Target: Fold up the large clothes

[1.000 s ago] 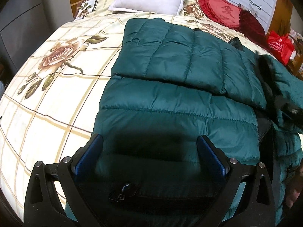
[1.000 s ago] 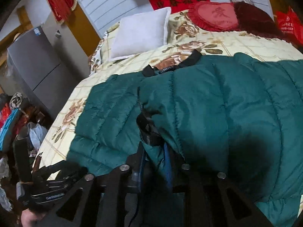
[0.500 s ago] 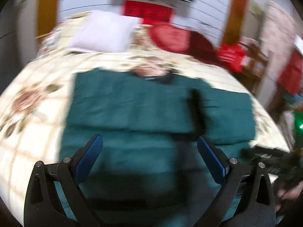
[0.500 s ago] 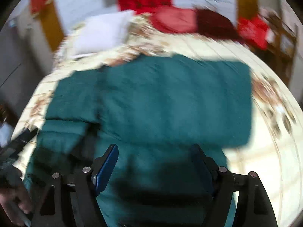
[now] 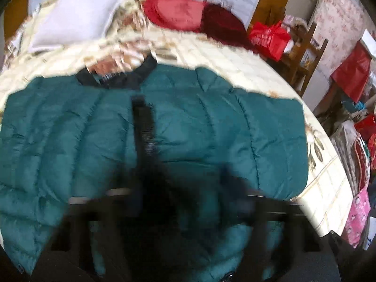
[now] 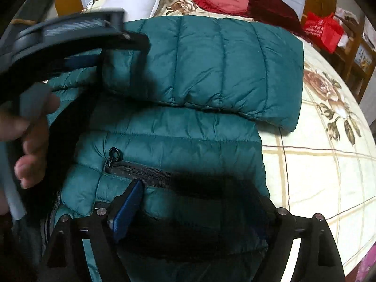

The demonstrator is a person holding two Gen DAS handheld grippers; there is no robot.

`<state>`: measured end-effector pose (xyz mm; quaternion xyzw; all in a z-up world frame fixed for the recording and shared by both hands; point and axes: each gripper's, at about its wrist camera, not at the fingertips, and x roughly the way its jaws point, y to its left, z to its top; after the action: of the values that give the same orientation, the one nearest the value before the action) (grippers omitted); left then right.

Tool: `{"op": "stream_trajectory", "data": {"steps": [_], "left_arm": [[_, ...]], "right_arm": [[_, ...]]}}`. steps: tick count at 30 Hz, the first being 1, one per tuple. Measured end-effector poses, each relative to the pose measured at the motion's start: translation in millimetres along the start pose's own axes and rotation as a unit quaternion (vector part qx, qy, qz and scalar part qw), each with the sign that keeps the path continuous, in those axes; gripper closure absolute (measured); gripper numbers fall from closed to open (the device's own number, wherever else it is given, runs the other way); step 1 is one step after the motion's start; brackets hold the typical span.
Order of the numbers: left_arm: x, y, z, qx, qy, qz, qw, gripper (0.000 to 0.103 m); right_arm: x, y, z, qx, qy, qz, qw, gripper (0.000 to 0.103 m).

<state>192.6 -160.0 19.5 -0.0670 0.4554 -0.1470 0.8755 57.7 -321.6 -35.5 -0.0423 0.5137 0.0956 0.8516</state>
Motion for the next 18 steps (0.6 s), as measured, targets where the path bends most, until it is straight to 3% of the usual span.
{"op": "stream_trajectory", "data": {"steps": [1, 5, 11, 14, 18], "left_arm": [[2, -1, -1, -0.002, 0.008, -0.013, 0.9999, 0.096], [-31, -8, -6, 0.02, -0.036, -0.026, 0.9988, 0.098], [-135, 26, 8, -0.005, -0.134, -0.054, 0.9895, 0.098], [-173, 57, 15, -0.014, -0.163, -0.037, 0.9859, 0.098], [-184, 111, 11, -0.042, -0.159, 0.001, 0.9863, 0.098]], "right_arm": [[0, -1, -1, 0.0, 0.001, 0.0, 1.0, 0.019], [3, 2, 1, 0.003, 0.004, -0.003, 1.0, 0.017], [0, 4, 4, 0.009, 0.005, -0.008, 1.0, 0.016], [5, 3, 15, 0.01, 0.007, -0.011, 1.0, 0.016], [7, 6, 19, 0.012, 0.008, -0.013, 1.0, 0.015]]}}
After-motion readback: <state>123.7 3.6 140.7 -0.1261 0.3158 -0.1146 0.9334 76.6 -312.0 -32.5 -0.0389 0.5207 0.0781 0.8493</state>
